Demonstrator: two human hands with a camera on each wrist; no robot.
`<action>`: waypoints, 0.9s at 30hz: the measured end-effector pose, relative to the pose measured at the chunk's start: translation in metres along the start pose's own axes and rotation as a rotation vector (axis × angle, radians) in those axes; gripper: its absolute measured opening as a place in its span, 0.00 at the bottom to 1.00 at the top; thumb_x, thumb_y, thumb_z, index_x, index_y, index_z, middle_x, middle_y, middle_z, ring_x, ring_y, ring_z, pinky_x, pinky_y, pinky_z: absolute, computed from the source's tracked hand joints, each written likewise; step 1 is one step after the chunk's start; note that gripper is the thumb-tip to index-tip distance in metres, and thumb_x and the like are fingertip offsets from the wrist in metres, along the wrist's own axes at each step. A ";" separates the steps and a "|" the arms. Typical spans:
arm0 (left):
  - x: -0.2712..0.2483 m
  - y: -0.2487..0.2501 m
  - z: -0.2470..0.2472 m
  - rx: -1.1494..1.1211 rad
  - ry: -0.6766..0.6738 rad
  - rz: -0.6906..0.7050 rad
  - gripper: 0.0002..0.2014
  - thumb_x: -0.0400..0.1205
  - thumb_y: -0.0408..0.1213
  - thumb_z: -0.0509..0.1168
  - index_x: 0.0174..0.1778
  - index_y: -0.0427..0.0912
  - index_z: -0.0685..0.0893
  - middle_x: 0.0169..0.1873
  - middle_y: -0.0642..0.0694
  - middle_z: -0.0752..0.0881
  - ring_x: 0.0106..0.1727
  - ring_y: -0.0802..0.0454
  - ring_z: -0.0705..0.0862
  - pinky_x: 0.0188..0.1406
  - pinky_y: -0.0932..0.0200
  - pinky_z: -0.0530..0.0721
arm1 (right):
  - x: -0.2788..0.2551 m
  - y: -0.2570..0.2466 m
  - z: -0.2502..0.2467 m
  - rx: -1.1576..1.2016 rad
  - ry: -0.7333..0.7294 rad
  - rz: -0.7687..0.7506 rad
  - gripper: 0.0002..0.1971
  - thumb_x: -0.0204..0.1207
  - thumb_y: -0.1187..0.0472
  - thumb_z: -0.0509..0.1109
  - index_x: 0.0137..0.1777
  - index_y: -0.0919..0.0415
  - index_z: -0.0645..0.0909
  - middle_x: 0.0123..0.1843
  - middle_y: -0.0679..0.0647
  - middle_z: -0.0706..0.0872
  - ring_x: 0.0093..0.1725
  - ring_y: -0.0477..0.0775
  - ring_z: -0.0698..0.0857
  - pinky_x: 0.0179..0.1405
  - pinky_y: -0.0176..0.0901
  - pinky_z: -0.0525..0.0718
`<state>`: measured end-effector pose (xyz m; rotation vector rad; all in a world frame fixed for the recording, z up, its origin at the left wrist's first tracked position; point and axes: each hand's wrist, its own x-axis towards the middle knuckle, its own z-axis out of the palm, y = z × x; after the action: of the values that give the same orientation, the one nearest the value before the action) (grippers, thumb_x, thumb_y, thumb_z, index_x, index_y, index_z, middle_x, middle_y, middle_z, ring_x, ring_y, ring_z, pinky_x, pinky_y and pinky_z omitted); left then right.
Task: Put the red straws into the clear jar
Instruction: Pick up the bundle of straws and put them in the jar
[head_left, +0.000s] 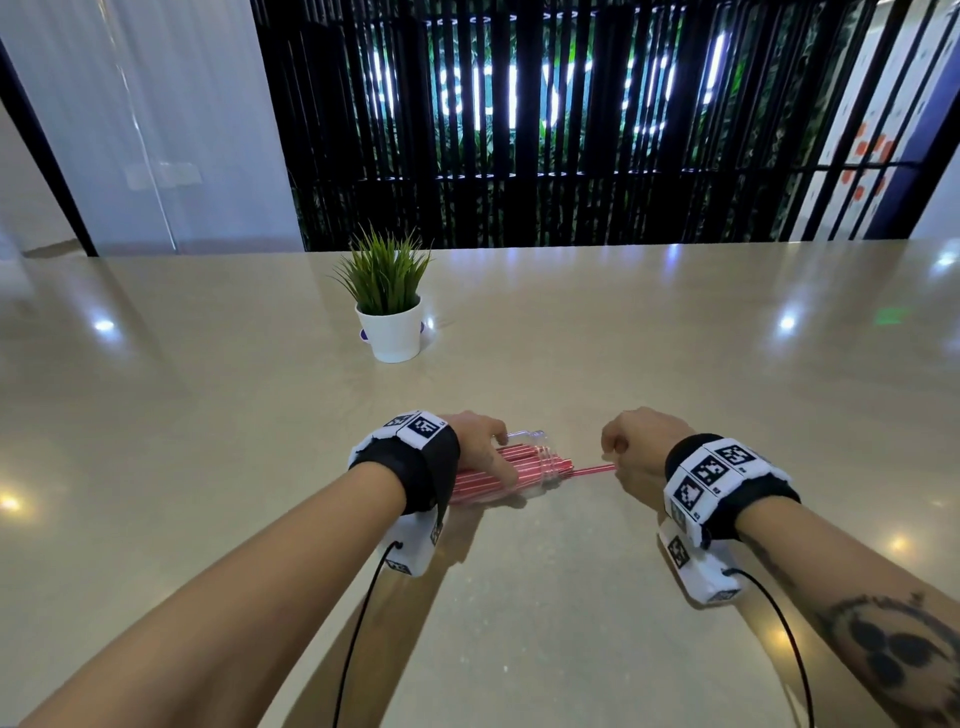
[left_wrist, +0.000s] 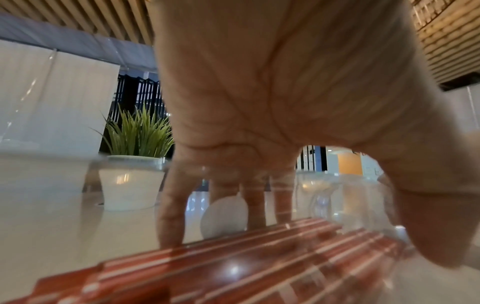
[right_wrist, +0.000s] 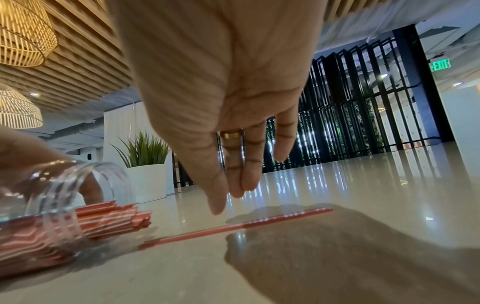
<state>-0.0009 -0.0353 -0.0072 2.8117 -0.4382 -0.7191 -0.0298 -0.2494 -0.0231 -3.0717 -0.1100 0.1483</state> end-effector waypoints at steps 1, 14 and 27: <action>0.001 -0.001 -0.001 0.008 0.000 0.008 0.32 0.68 0.49 0.72 0.67 0.46 0.72 0.57 0.42 0.79 0.52 0.44 0.79 0.57 0.49 0.80 | 0.001 0.002 0.000 0.004 -0.009 -0.003 0.13 0.68 0.66 0.67 0.49 0.50 0.84 0.53 0.51 0.85 0.47 0.55 0.84 0.44 0.41 0.81; -0.010 -0.011 -0.025 -0.500 0.246 0.173 0.31 0.68 0.50 0.74 0.61 0.43 0.68 0.50 0.44 0.76 0.41 0.49 0.79 0.36 0.52 0.82 | 0.007 0.003 0.007 -0.043 -0.013 -0.084 0.13 0.73 0.59 0.68 0.58 0.52 0.81 0.59 0.50 0.83 0.55 0.54 0.82 0.56 0.43 0.74; -0.011 -0.006 -0.014 -0.911 0.493 0.246 0.40 0.61 0.58 0.72 0.65 0.47 0.65 0.50 0.48 0.76 0.49 0.53 0.82 0.37 0.50 0.85 | 0.018 -0.001 0.007 -0.026 -0.122 -0.031 0.12 0.67 0.71 0.64 0.34 0.52 0.81 0.39 0.50 0.85 0.40 0.53 0.83 0.41 0.41 0.80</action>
<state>-0.0018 -0.0245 0.0077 1.9185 -0.2572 -0.0902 -0.0127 -0.2467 -0.0314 -3.0839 -0.1663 0.3355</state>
